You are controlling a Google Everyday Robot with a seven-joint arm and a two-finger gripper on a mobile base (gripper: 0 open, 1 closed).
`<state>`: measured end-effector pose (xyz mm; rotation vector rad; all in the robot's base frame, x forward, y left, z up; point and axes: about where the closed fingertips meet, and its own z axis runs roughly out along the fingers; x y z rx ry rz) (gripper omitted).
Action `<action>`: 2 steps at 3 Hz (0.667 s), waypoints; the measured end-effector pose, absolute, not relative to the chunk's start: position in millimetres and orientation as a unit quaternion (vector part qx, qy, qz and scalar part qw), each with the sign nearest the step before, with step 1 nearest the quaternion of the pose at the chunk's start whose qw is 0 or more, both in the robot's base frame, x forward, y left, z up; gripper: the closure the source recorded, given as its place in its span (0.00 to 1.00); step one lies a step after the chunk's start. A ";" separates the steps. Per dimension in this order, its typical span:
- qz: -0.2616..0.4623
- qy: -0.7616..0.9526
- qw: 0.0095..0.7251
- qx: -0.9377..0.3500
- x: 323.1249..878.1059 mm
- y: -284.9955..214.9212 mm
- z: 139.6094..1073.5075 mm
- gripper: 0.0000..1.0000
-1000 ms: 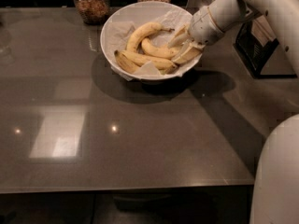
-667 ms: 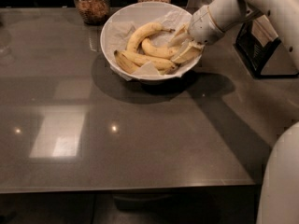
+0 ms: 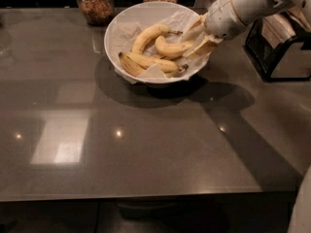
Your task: Pick banana from white bowl
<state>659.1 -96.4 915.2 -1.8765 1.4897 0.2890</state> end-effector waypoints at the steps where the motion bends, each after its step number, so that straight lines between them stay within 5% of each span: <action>1: 0.129 0.578 0.365 -0.718 643.3 -109.5 929.8 1.00; 2: 0.164 0.566 0.377 -0.714 616.3 -120.6 944.3 1.00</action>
Offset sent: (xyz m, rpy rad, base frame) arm -0.0803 -0.0455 0.0530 0.1845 0.0814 0.0721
